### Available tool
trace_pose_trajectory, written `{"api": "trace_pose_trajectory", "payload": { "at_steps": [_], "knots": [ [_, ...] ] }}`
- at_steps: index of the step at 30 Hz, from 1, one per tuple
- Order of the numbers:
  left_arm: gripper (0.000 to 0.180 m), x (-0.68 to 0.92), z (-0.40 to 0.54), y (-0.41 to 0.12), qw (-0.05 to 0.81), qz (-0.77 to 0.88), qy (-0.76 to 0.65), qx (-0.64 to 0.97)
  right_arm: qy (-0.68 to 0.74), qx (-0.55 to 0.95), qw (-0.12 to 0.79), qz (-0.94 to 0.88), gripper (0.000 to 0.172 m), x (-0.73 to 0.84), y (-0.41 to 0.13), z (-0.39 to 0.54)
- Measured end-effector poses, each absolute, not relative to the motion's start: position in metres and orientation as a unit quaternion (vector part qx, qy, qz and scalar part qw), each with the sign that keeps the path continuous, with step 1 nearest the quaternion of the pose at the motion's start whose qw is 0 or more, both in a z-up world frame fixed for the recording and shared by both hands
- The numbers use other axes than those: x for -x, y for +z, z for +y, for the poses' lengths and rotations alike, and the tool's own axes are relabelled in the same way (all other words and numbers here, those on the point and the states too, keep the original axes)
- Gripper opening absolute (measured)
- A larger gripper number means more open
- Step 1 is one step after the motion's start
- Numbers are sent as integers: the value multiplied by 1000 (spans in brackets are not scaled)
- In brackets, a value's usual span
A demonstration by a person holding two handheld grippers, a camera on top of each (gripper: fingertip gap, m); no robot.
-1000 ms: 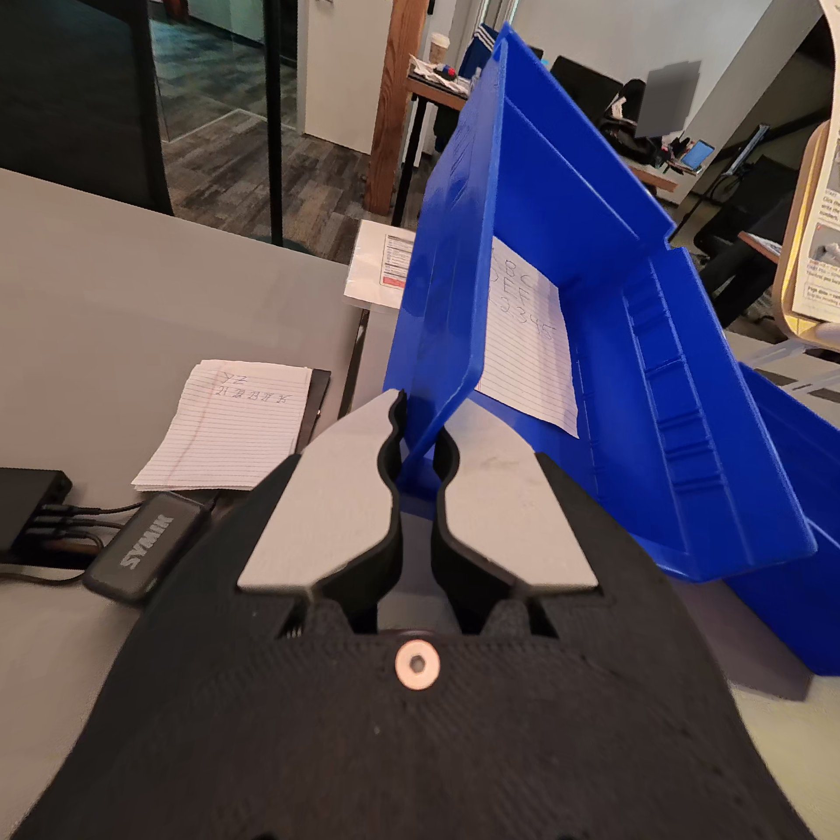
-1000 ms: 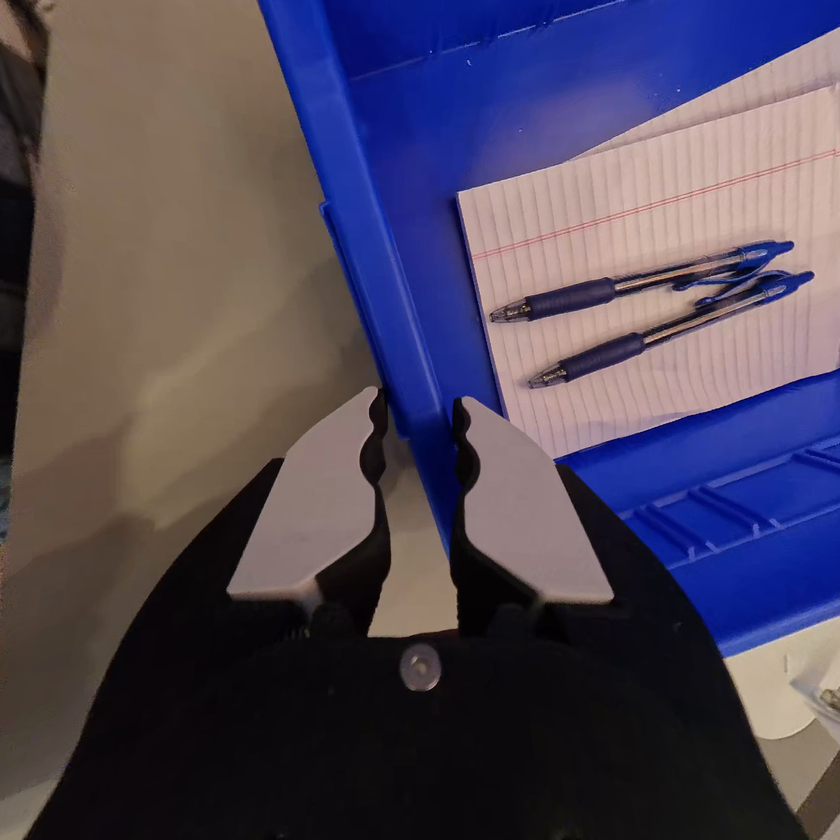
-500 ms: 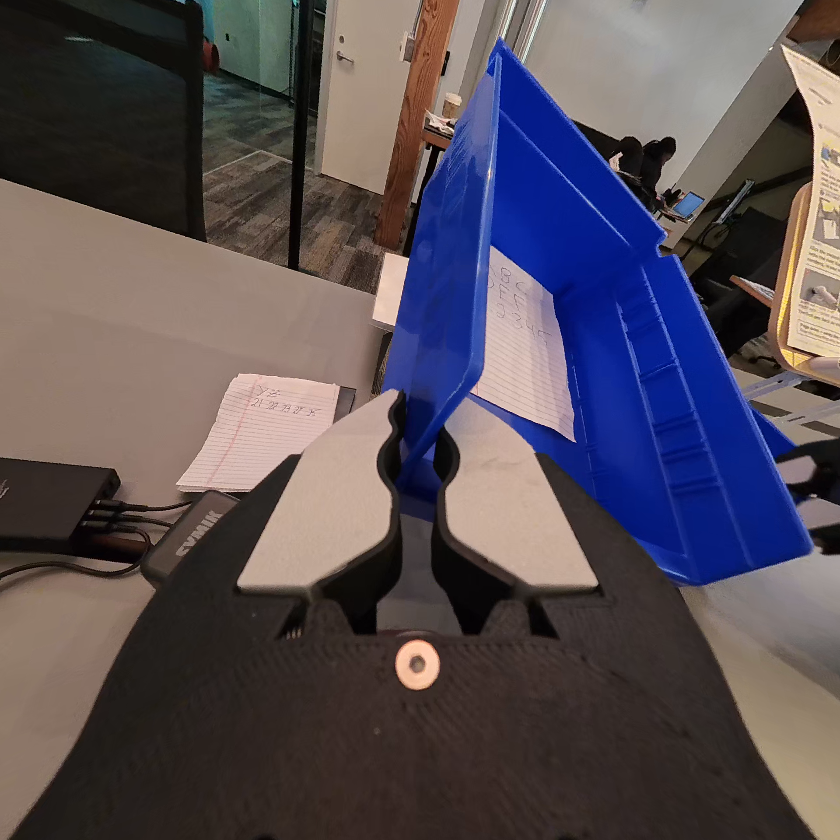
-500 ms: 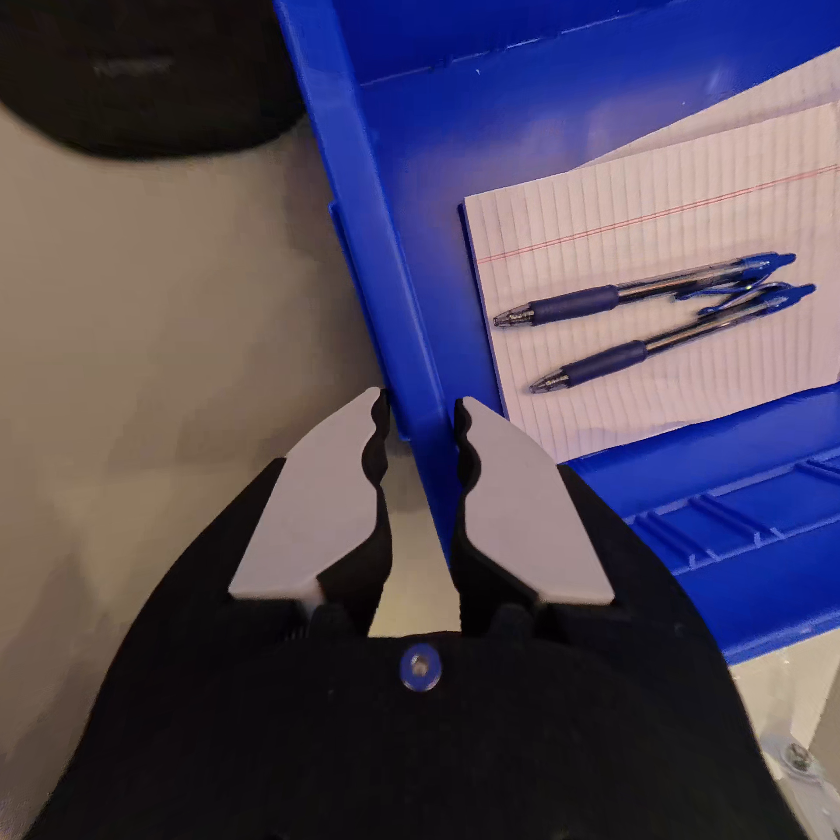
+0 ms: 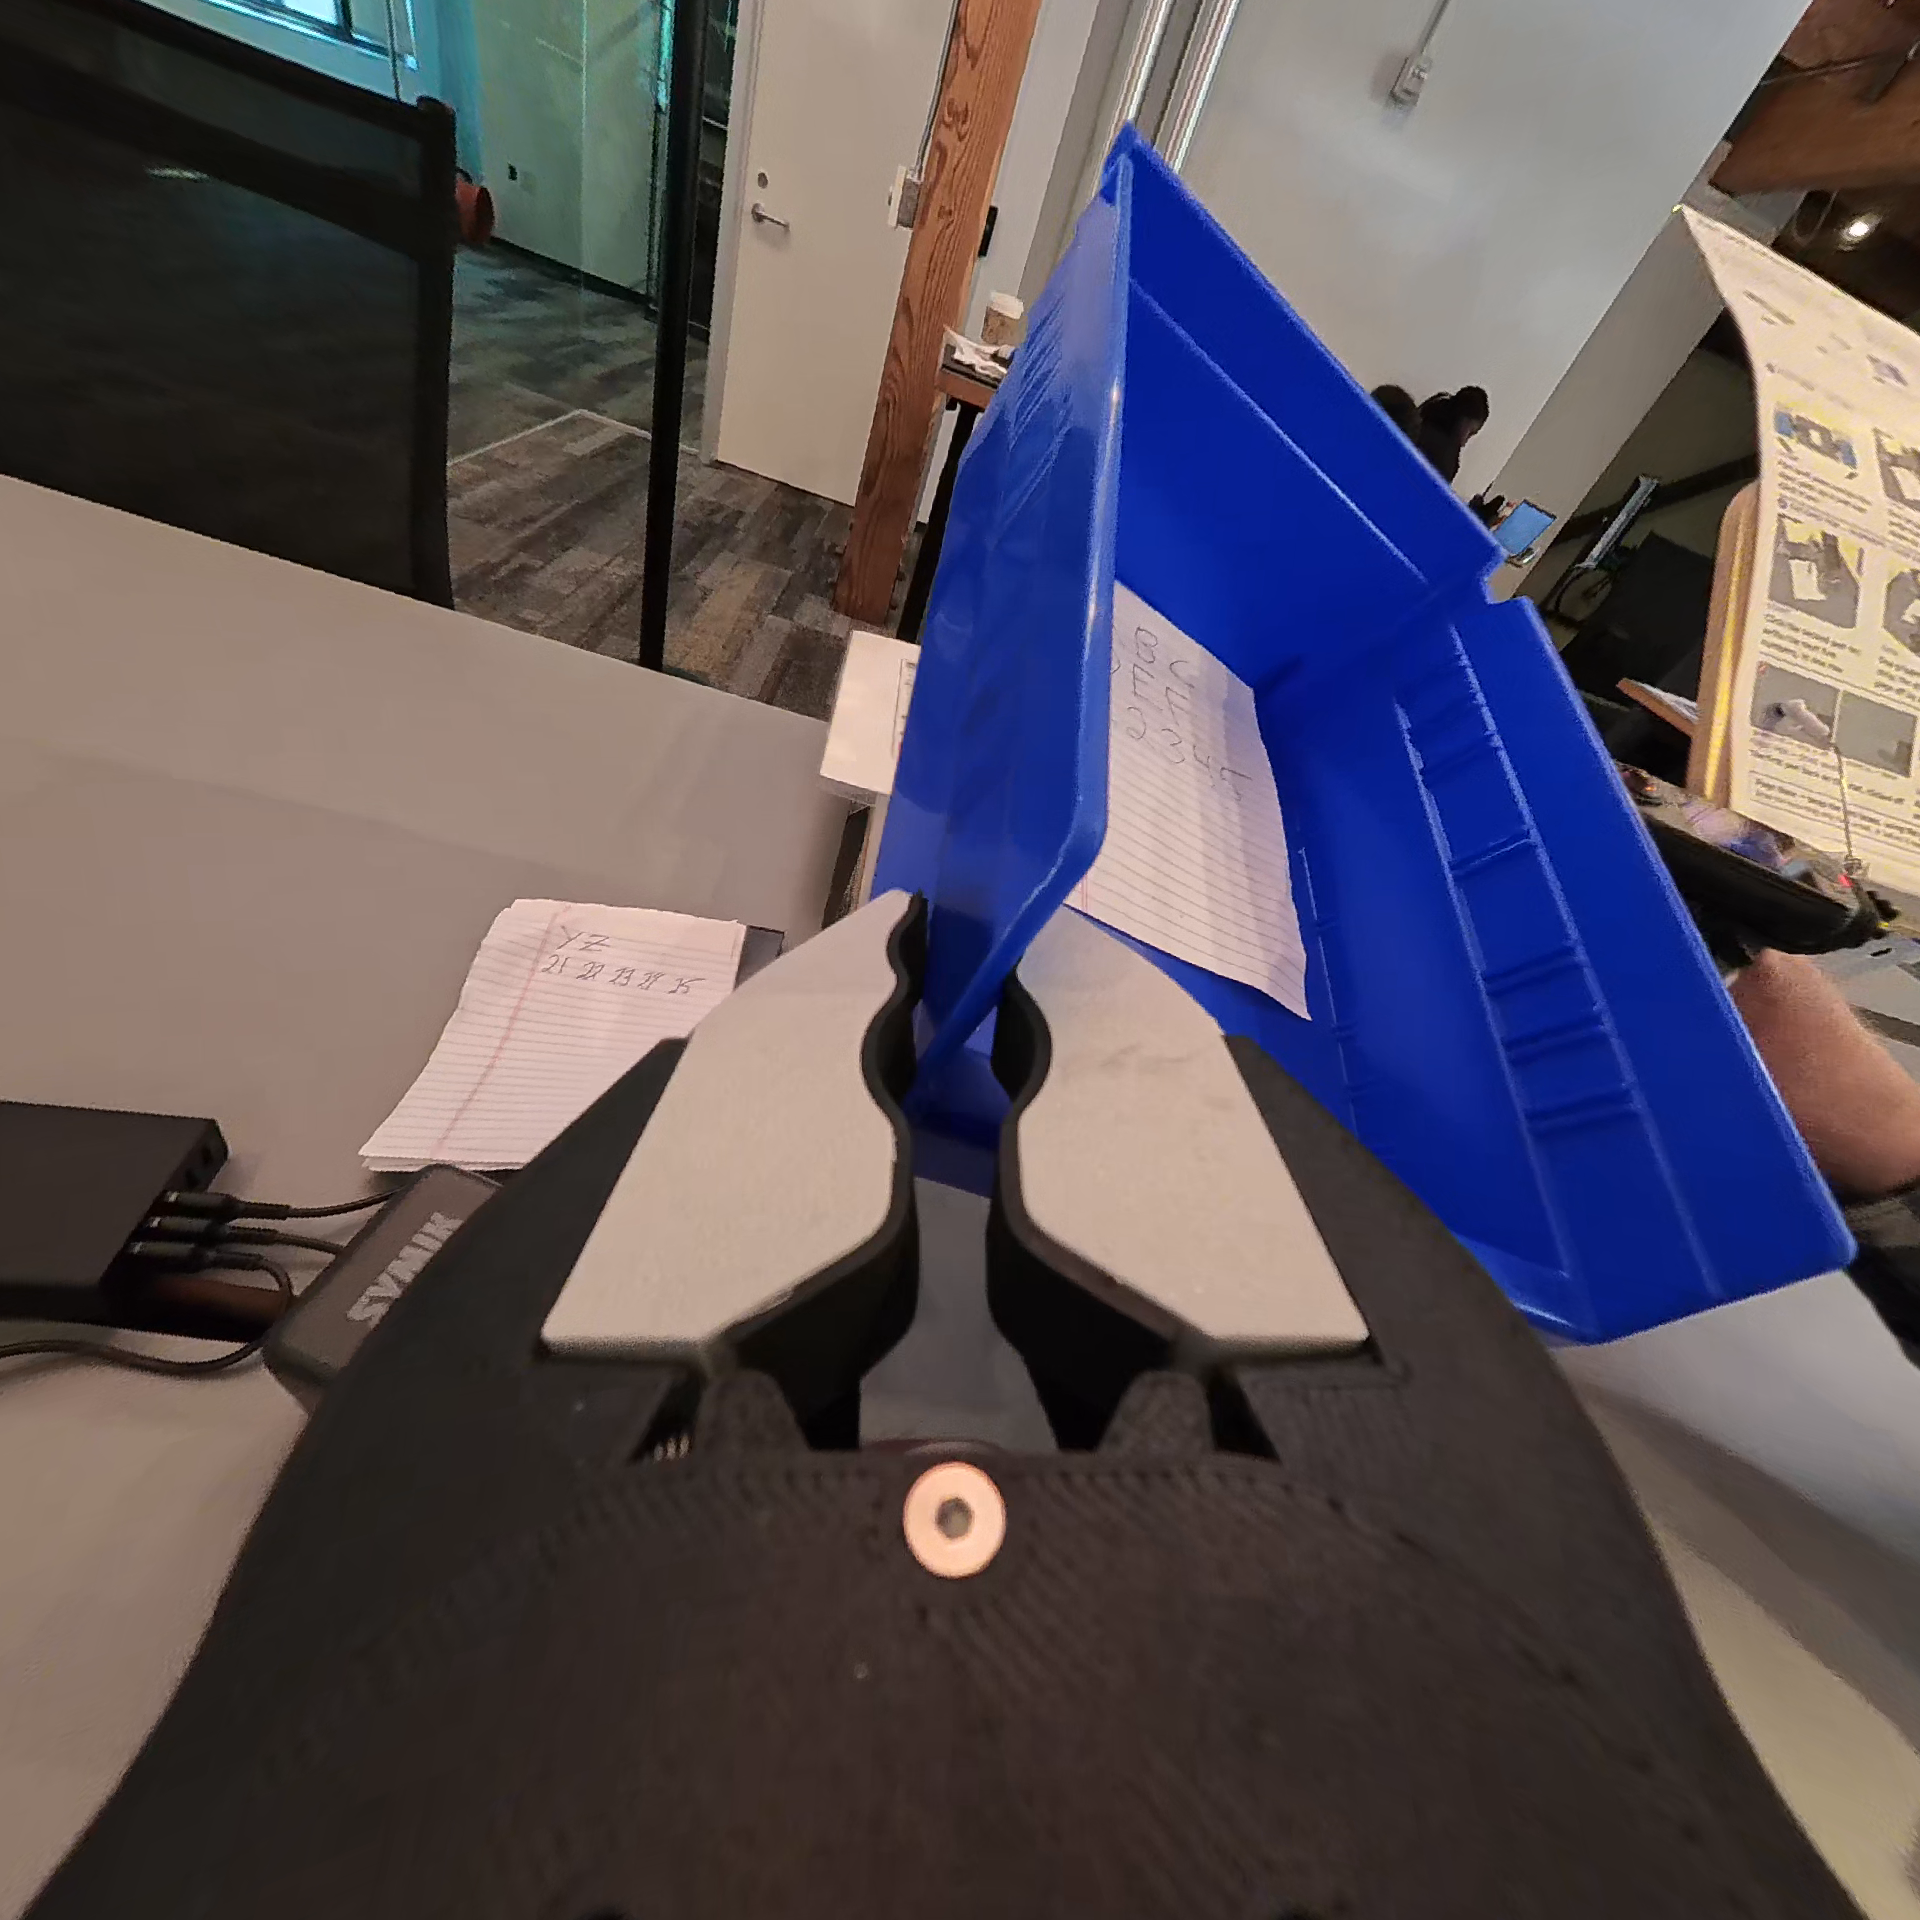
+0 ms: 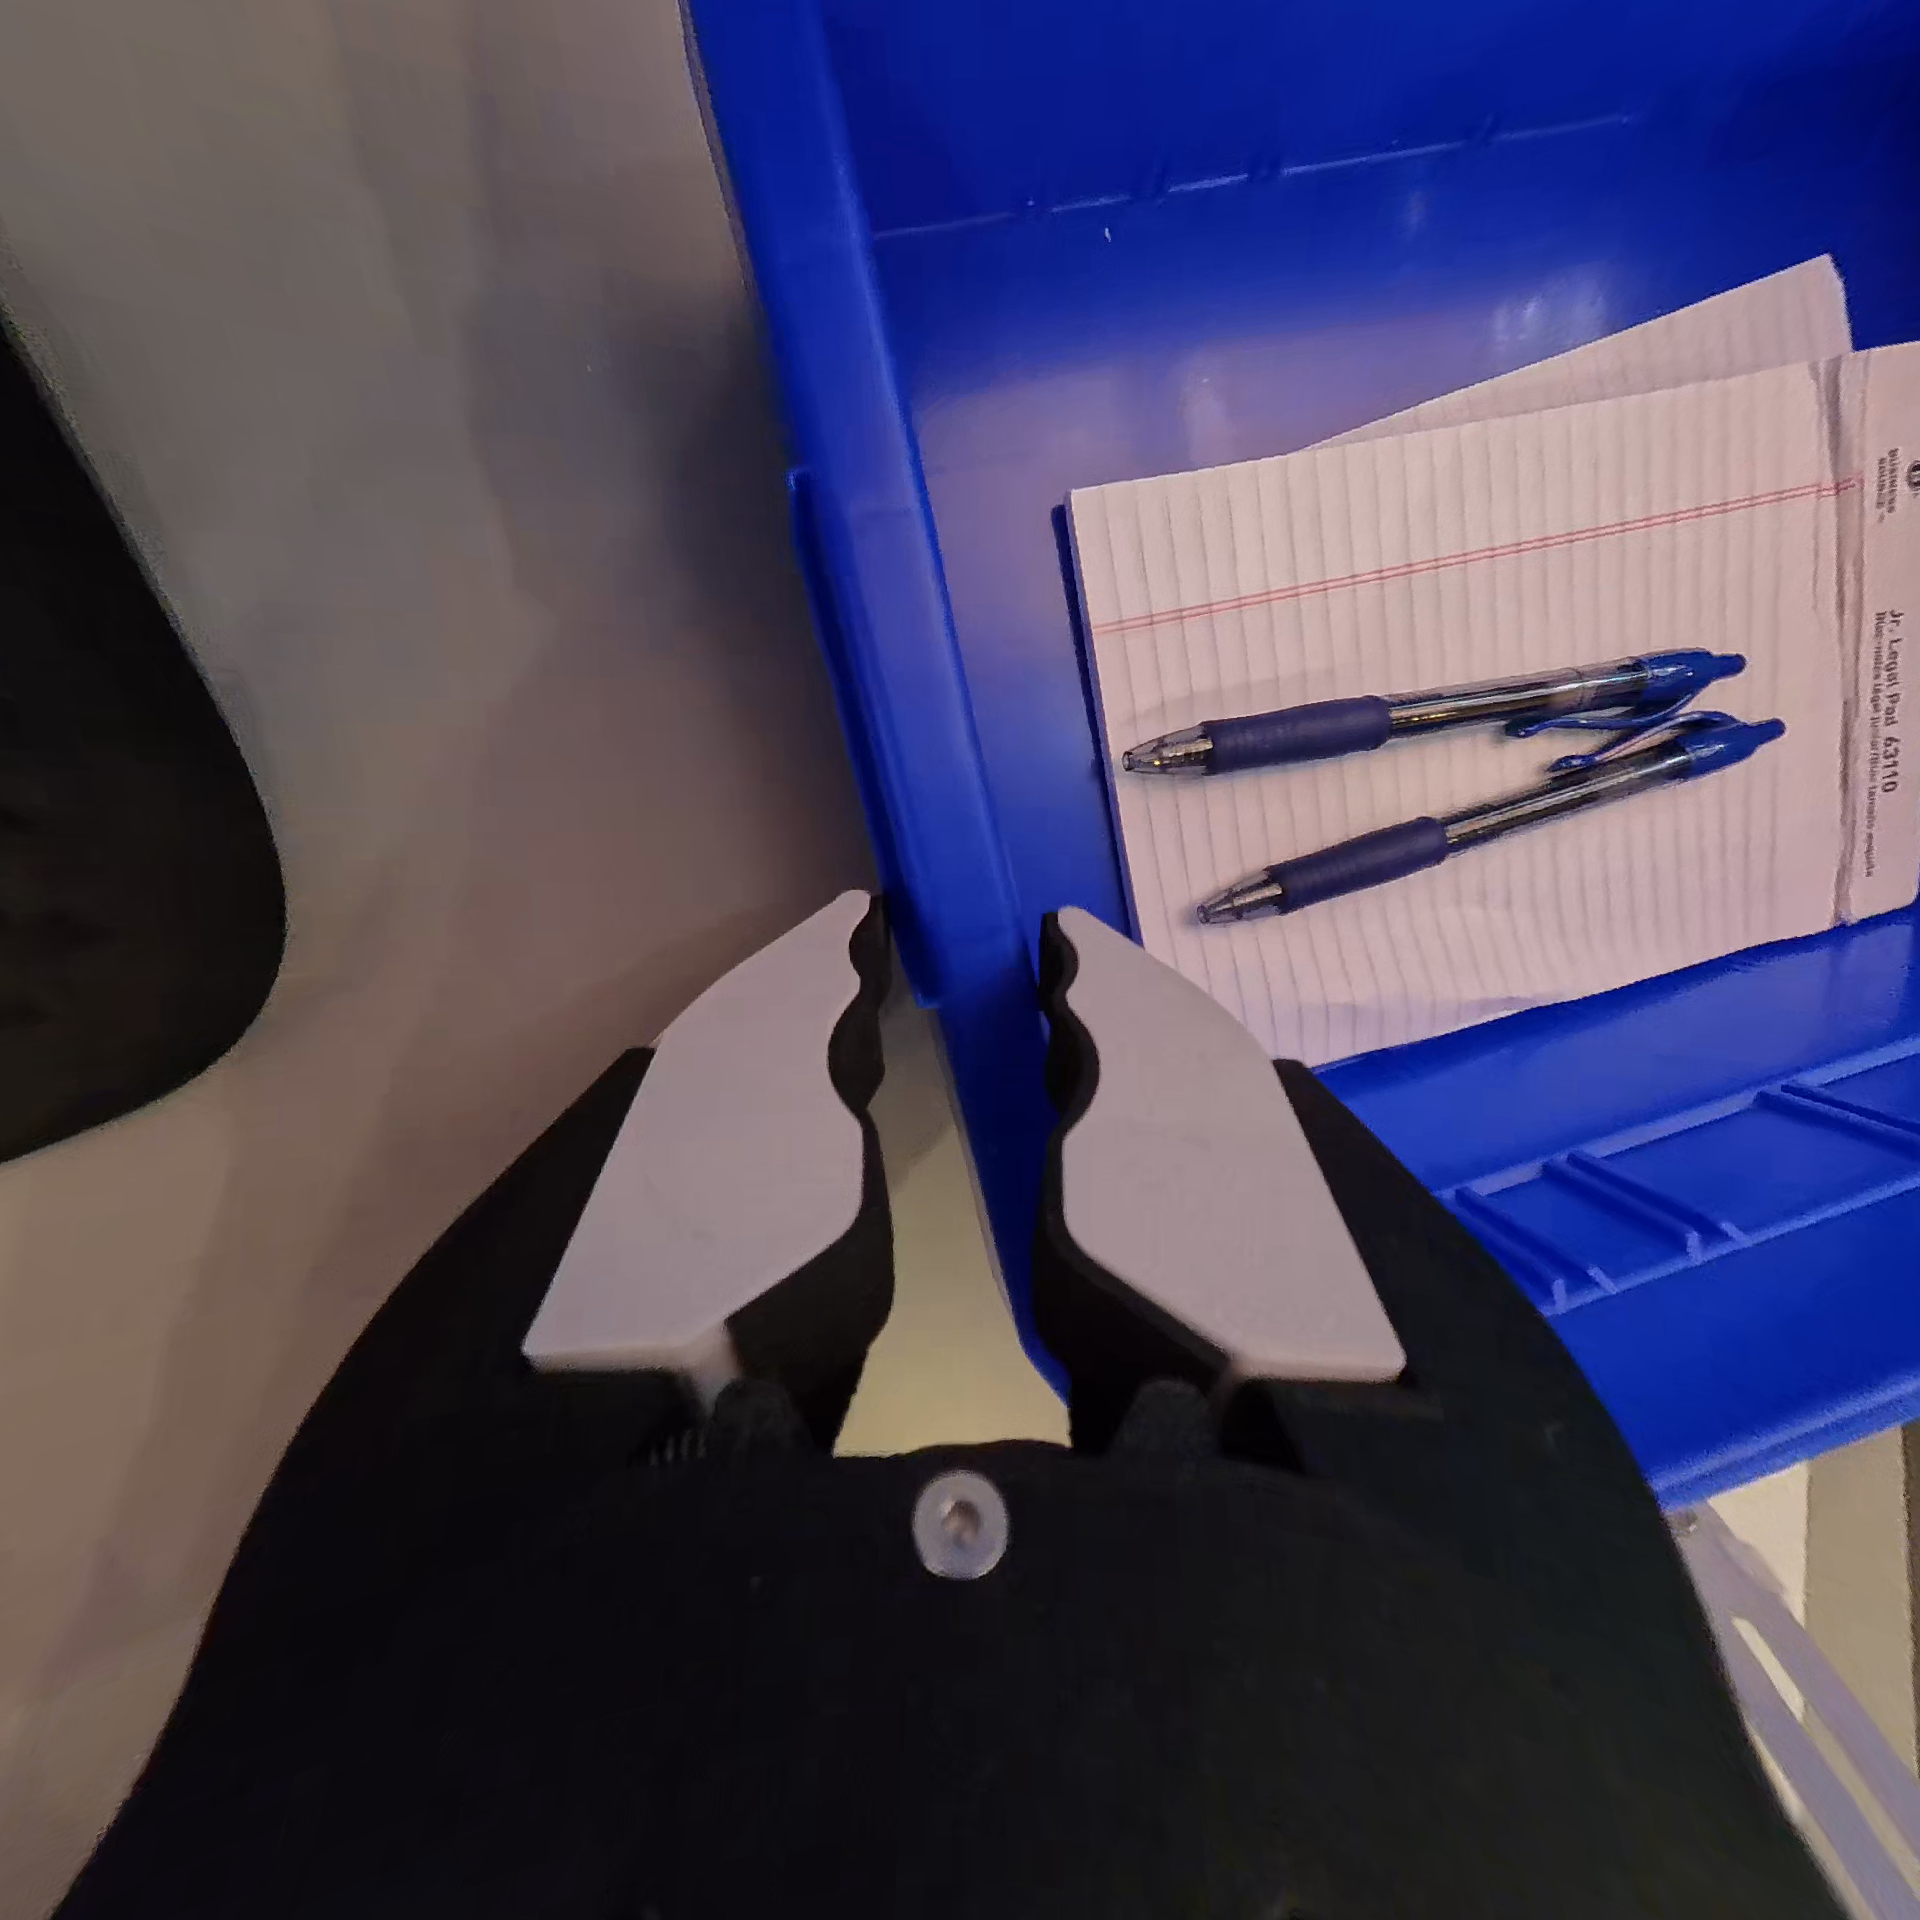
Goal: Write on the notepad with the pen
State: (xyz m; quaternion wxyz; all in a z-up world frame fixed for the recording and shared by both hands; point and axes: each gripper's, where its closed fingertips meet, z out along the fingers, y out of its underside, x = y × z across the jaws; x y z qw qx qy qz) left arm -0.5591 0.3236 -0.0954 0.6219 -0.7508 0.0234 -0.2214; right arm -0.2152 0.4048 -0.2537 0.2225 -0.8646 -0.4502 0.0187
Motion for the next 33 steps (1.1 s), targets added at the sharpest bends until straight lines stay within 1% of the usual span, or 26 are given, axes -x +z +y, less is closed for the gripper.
{"api": "trace_pose_trajectory", "payload": {
  "at_steps": [1, 2, 4, 6, 9, 11, 13, 15, 17, 19, 22, 26, 28, 33],
  "knots": [
    [10, 556, 323, -94, 624, 24, -222, 749, 31, 861, 242, -445, 32, 217, -248, 405],
    [10, 553, 322, -93, 626, 26, -223, 747, 49, 858, 265, -437, 46, 220, -239, 404],
    [10, 548, 319, -90, 629, 29, -226, 743, 96, 849, 303, -422, 55, 223, -215, 396],
    [10, 544, 316, -86, 636, 32, -226, 737, 142, 829, 357, -407, 58, 222, -182, 384],
    [10, 535, 309, -78, 645, 36, -222, 730, 227, 803, 400, -380, 62, 217, -142, 353],
    [9, 526, 304, -74, 653, 41, -214, 725, 307, 774, 430, -350, 69, 218, -114, 327],
    [10, 512, 297, -69, 669, 51, -196, 715, 389, 744, 444, -313, 73, 226, -96, 300],
    [10, 492, 291, -68, 676, 60, -189, 710, 445, 729, 440, -277, 92, 238, -93, 280],
    [10, 471, 283, -66, 685, 74, -170, 705, 500, 714, 423, -246, 94, 250, -93, 266],
    [9, 451, 275, -60, 700, 99, -134, 695, 508, 722, 413, -224, 98, 254, -104, 265],
    [9, 422, 260, -53, 712, 124, -113, 682, 539, 720, 392, -194, 92, 258, -116, 262],
    [10, 390, 236, -44, 735, 165, -67, 654, 532, 732, 391, -169, 80, 252, -132, 264],
    [10, 384, 226, -38, 747, 167, -63, 641, 531, 730, 399, -161, 63, 246, -134, 267],
    [12, 363, 209, -40, 758, 194, -33, 622, 495, 760, 394, -148, 29, 234, -150, 280]
  ]
}}
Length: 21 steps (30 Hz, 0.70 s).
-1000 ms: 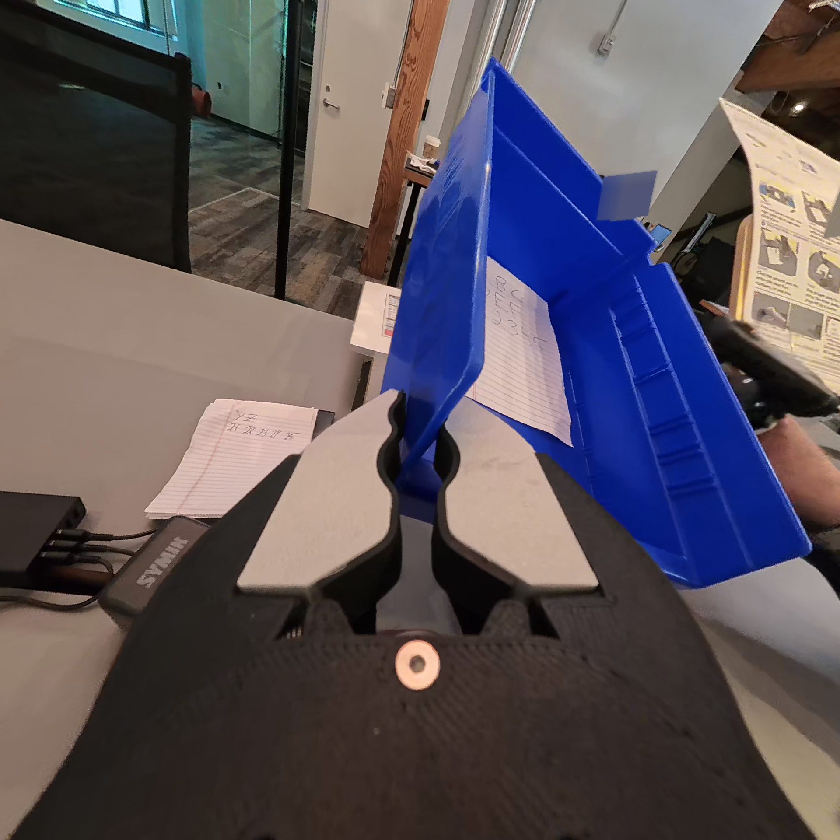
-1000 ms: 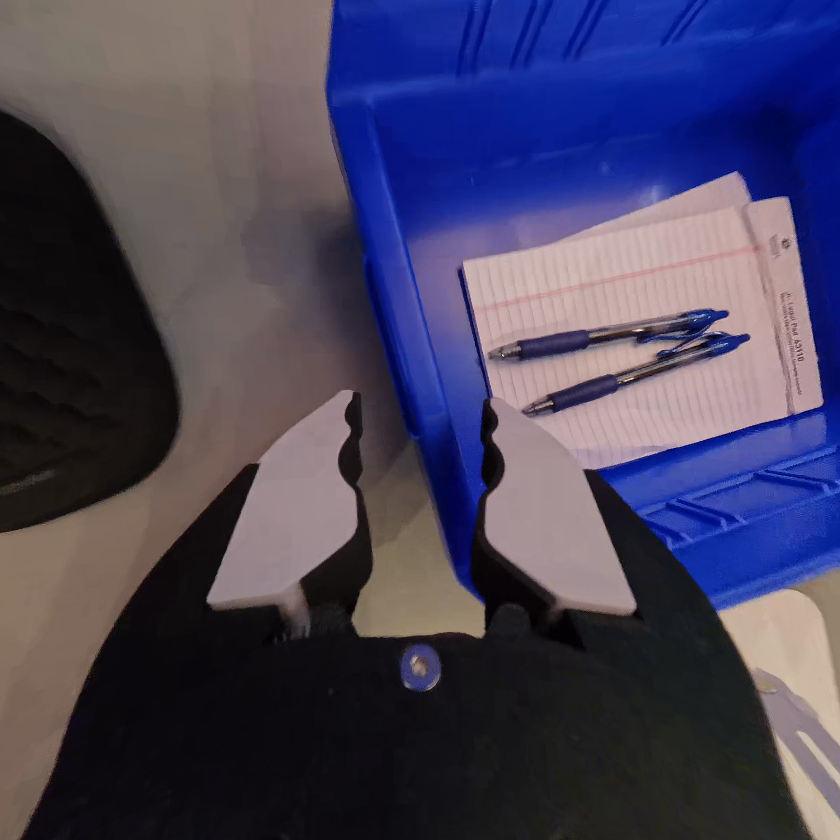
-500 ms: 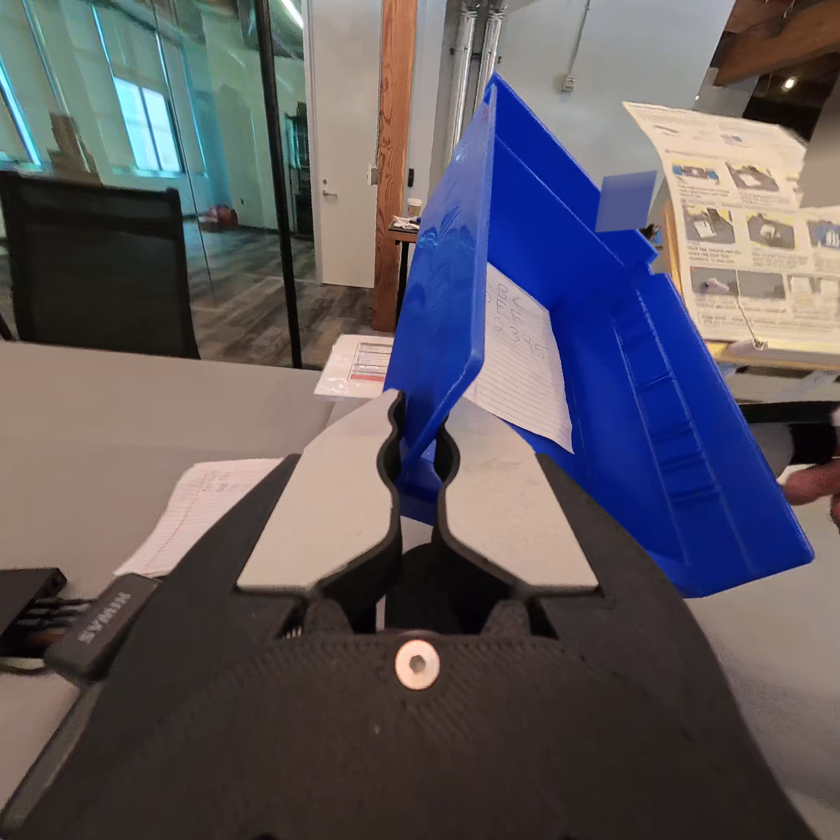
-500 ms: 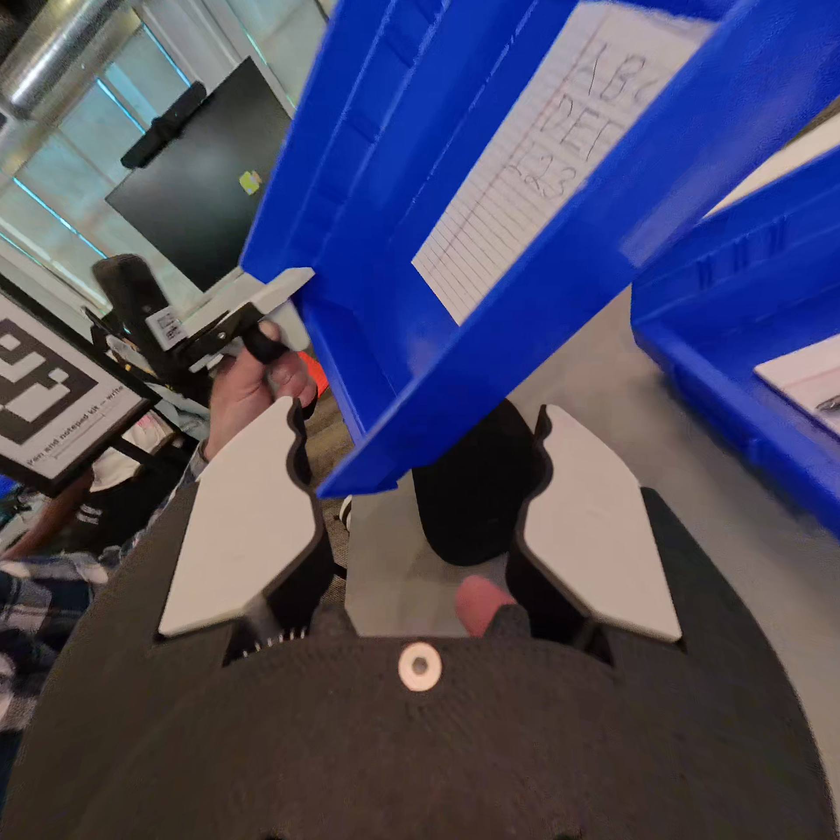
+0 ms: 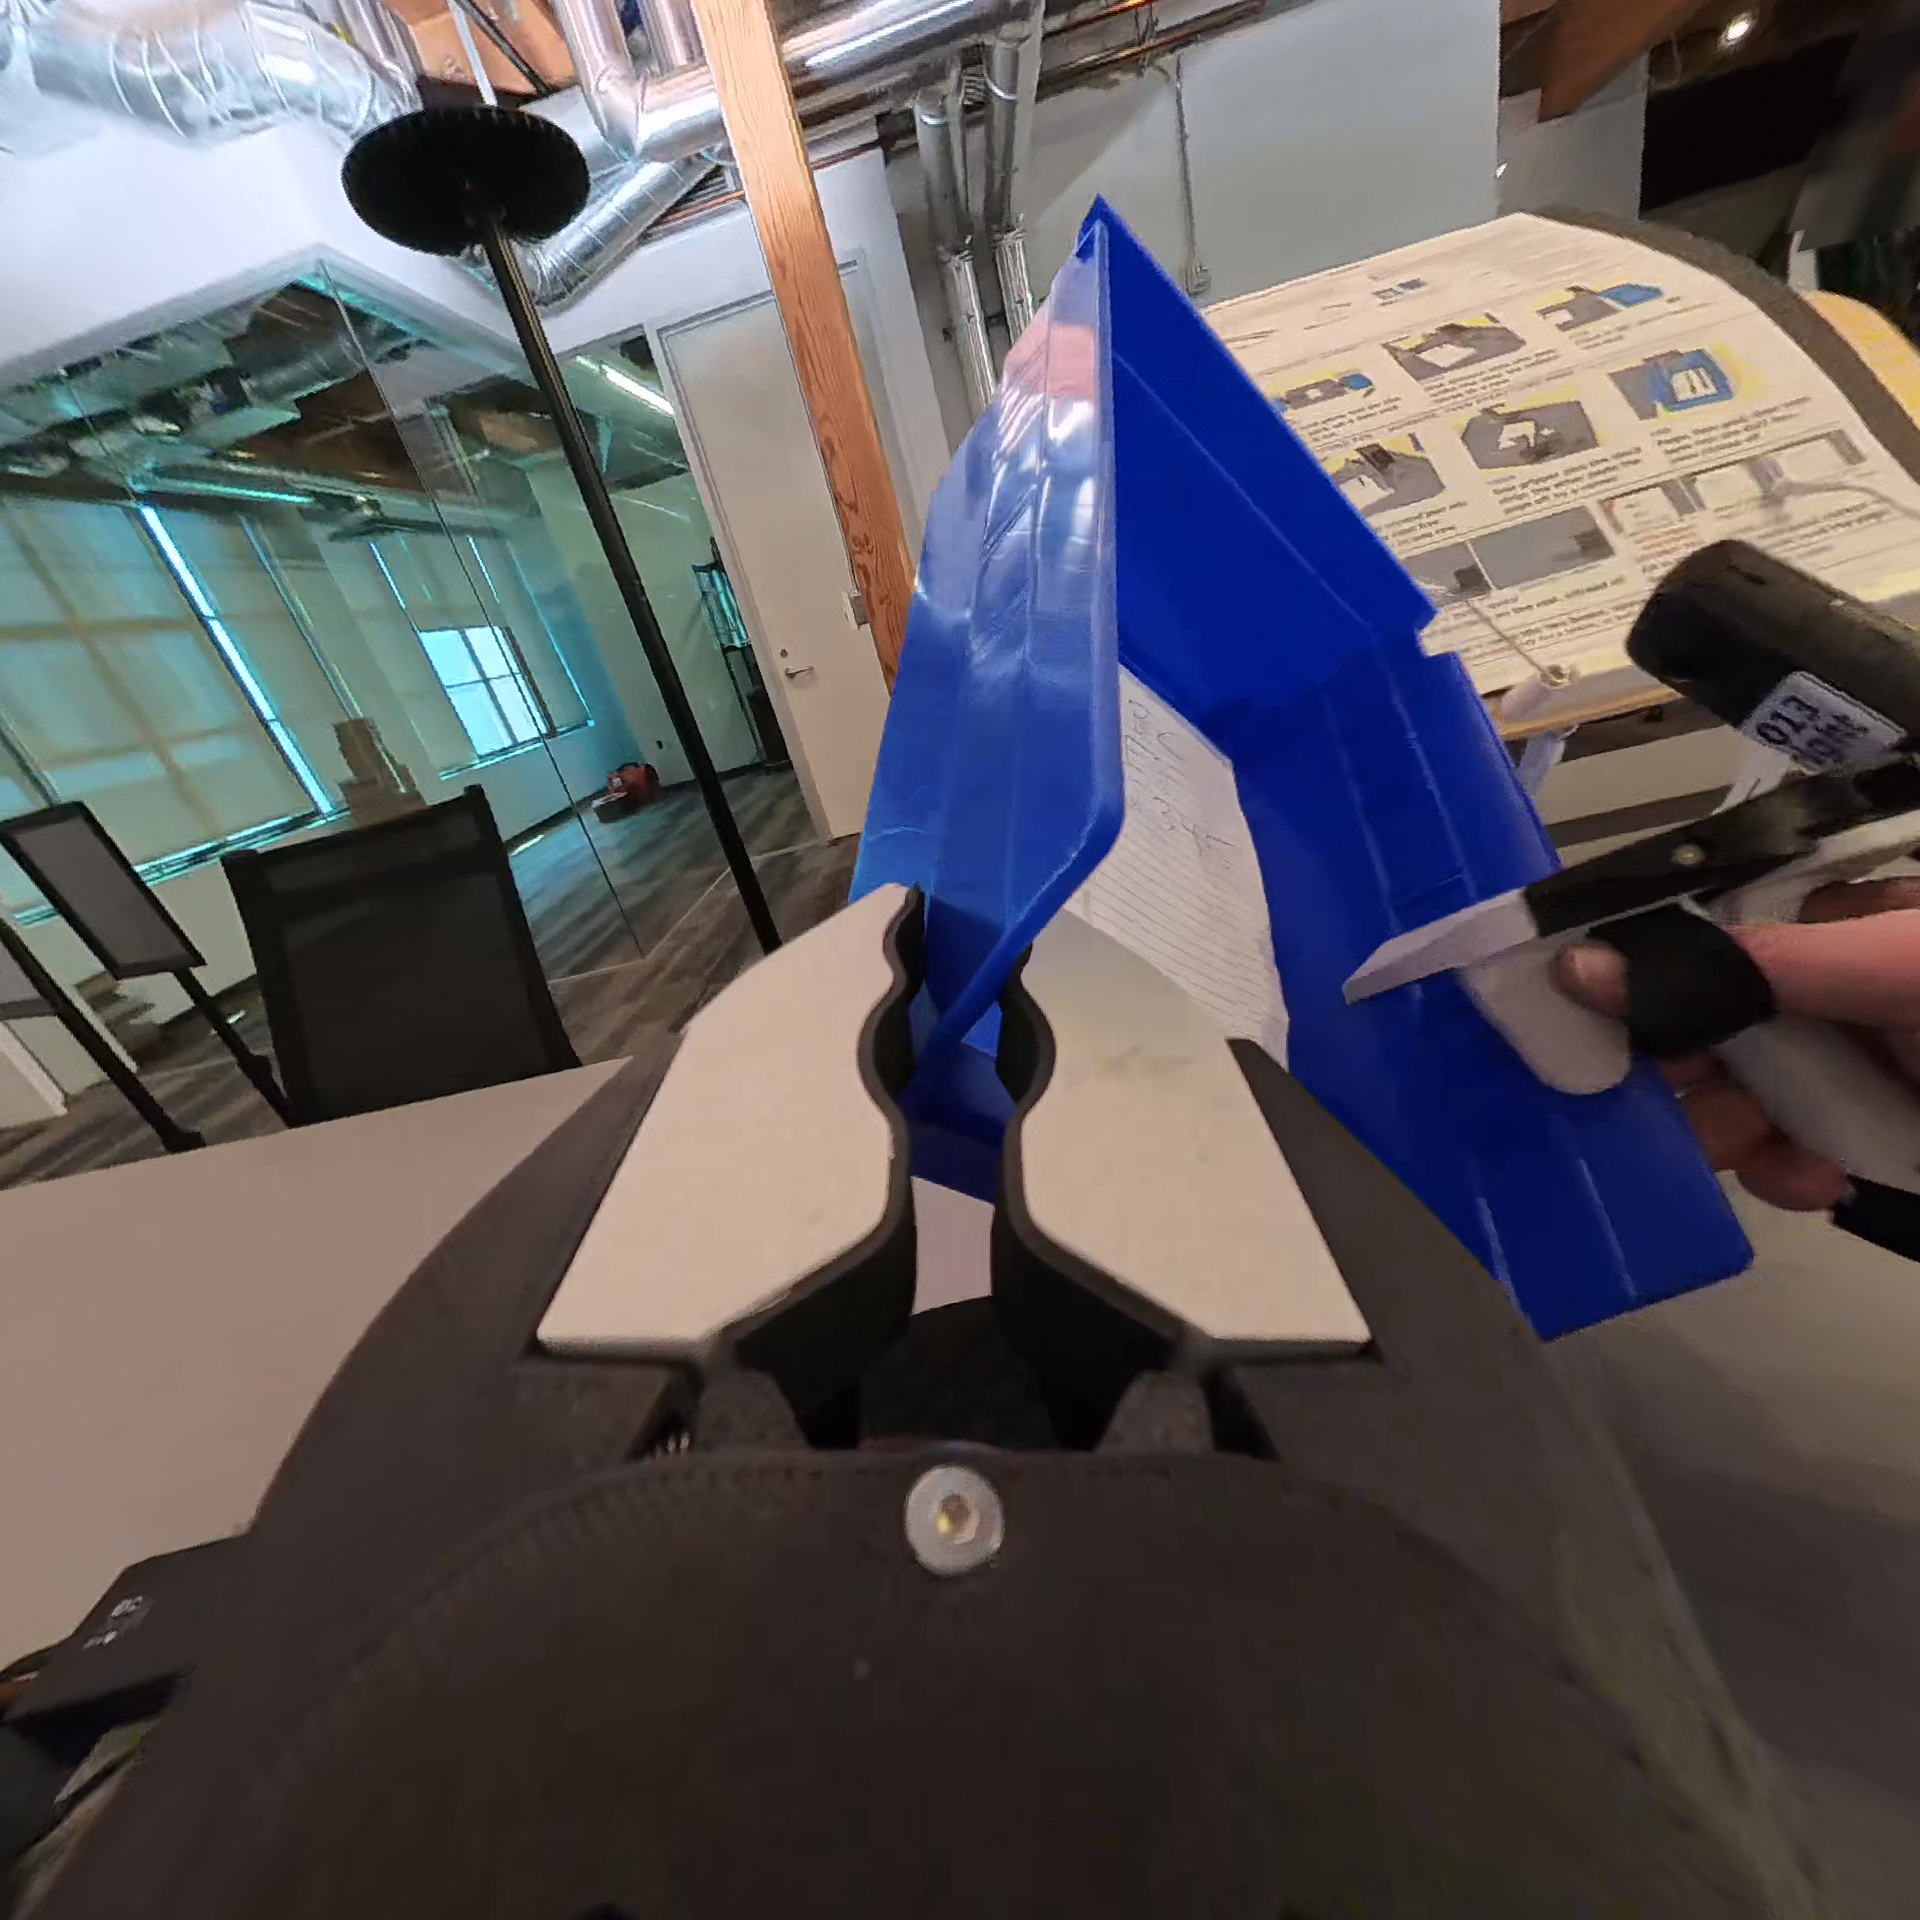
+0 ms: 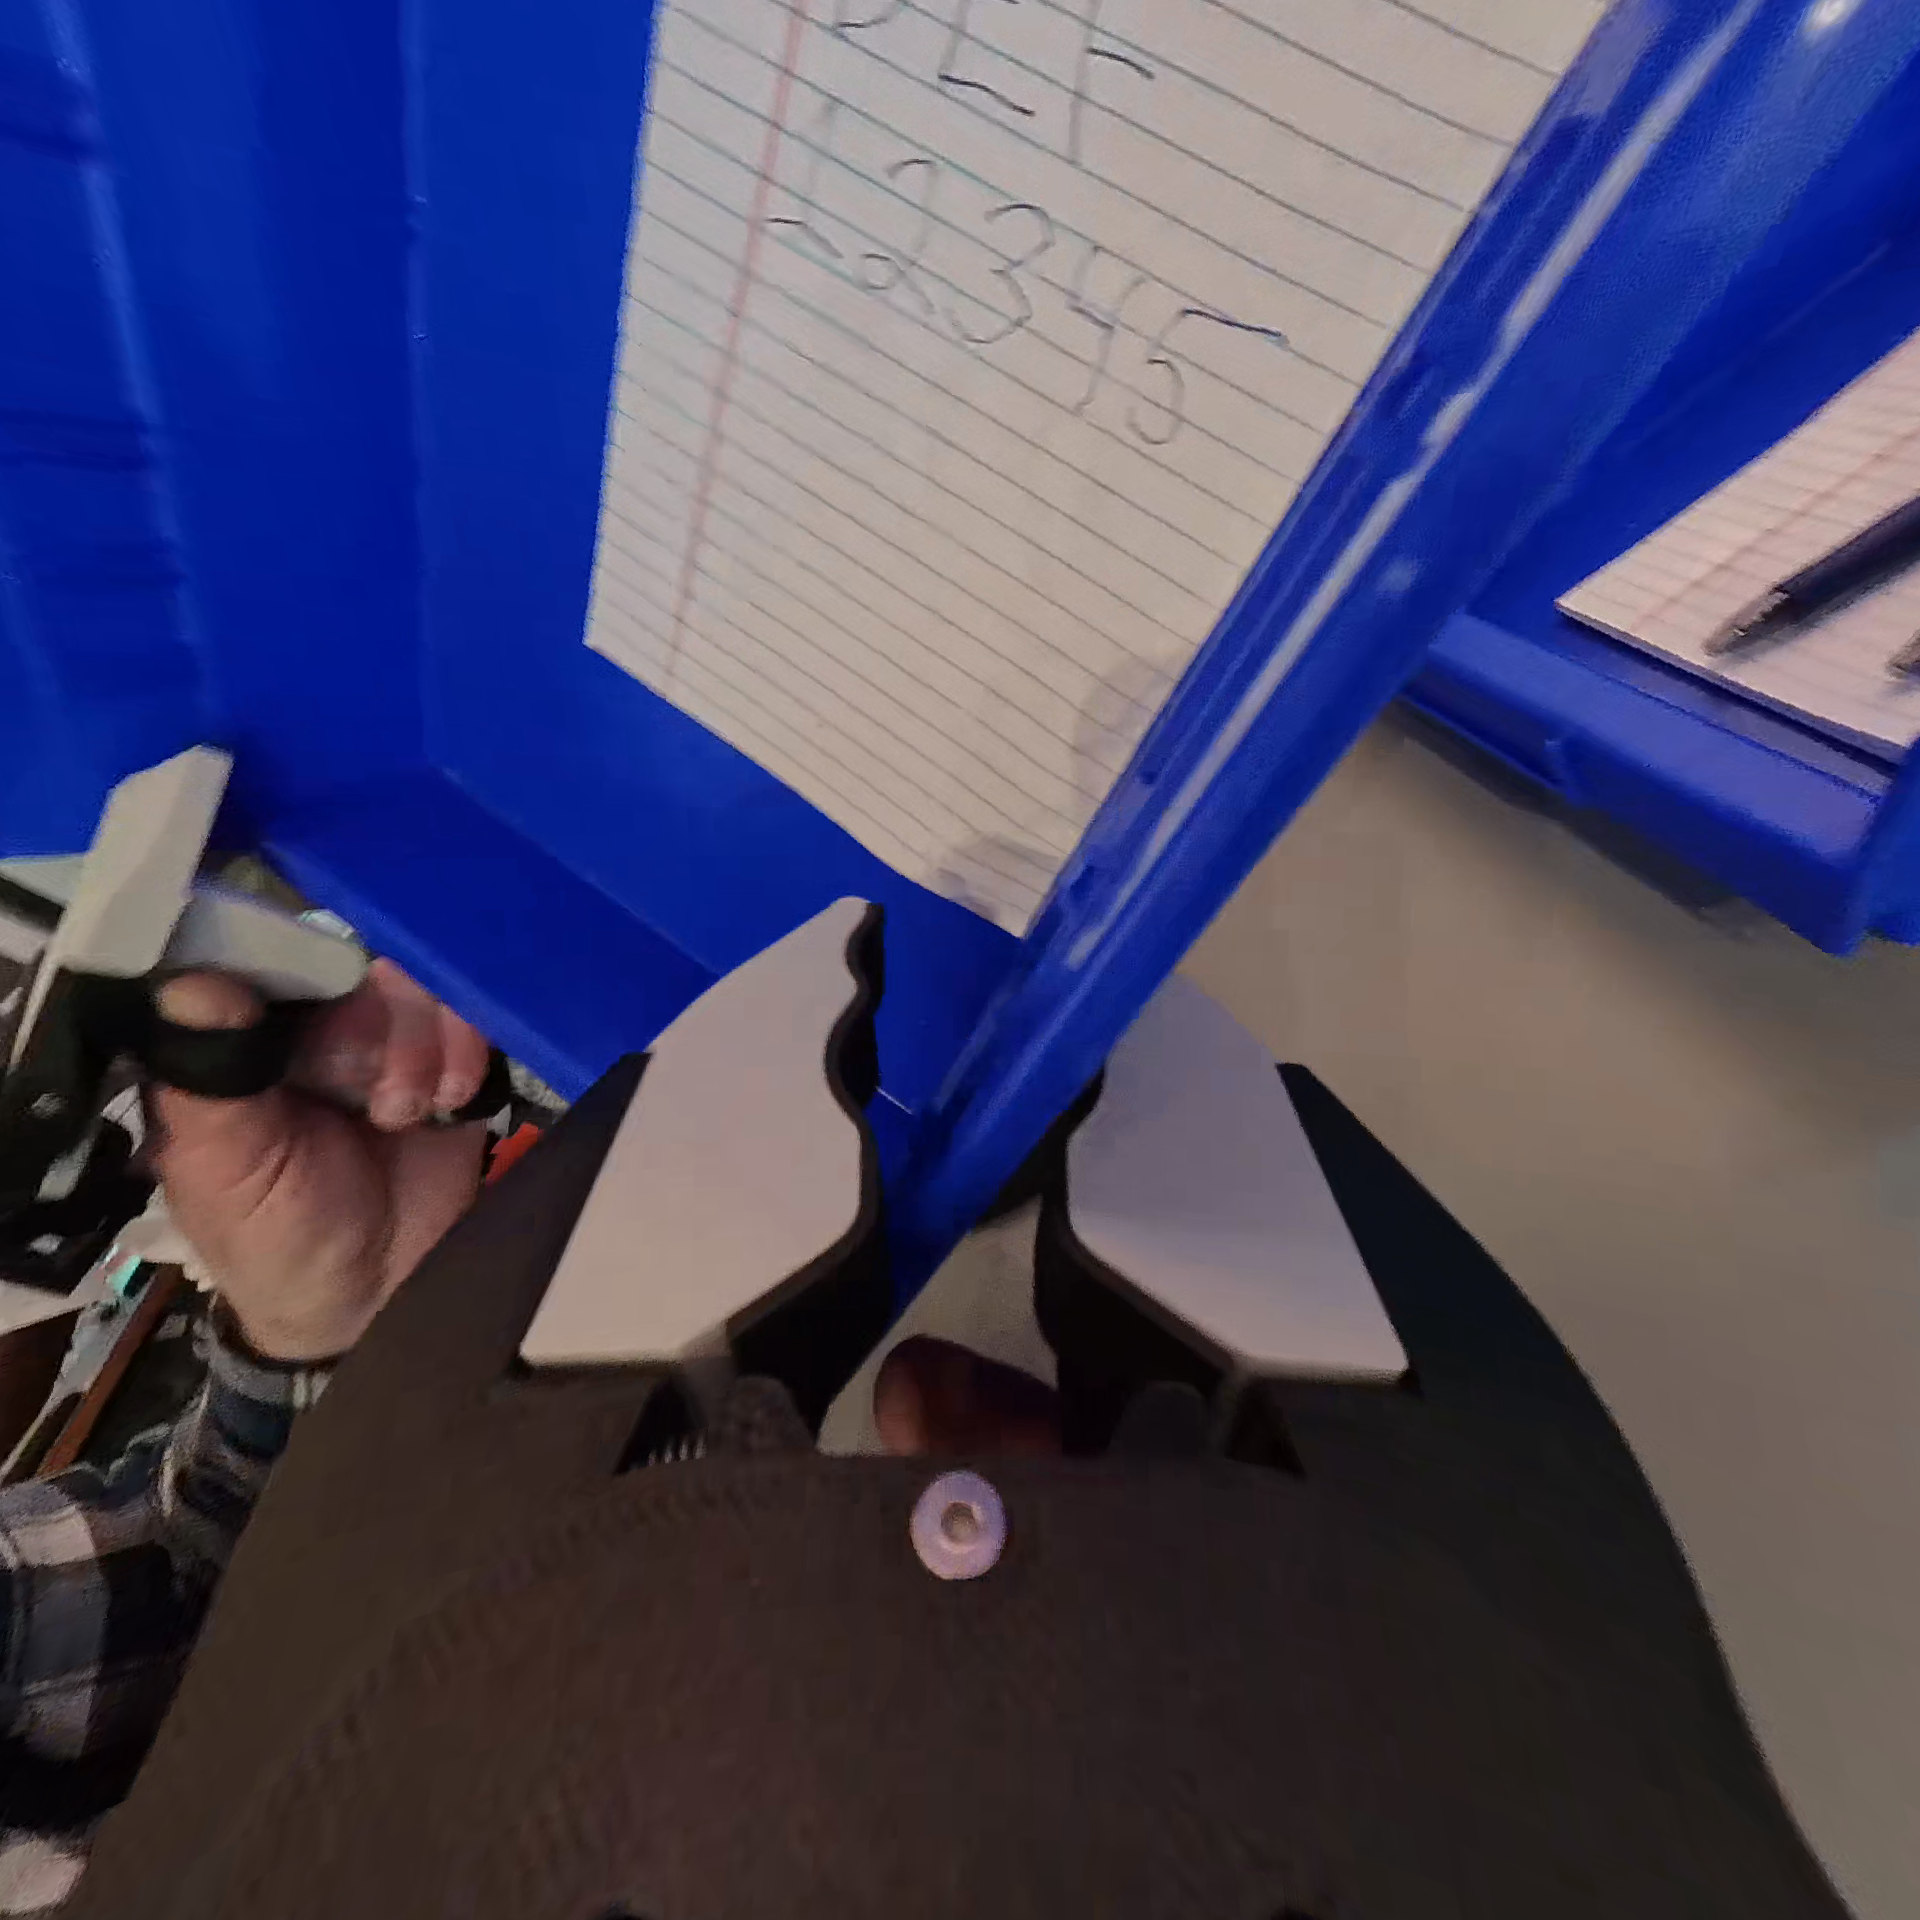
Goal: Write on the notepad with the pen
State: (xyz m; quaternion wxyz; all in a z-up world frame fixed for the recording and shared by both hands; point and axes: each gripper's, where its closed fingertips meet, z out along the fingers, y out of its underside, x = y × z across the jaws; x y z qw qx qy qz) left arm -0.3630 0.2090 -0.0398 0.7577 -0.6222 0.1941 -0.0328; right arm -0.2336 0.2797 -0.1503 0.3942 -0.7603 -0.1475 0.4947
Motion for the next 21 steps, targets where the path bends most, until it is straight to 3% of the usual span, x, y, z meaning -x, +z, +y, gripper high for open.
{"api": "trace_pose_trajectory", "payload": {
  "at_steps": [4, 9, 16, 21],
  "knots": [
    [16, 343, 199, -47, 761, 204, -56, 614, 473, 771, 407, -131, 11, 220, -157, 292],
    [31, 312, 174, -52, 757, 253, -119, 590, 453, 766, 425, -163, 8, 197, -144, 292],
    [51, 261, 116, -57, 728, 387, -214, 524, 365, 742, 511, -235, 6, 132, -78, 265],
    [49, 238, 108, -50, 707, 413, -288, 497, 265, 740, 568, -245, 5, 55, -22, 238]
  ]
}}
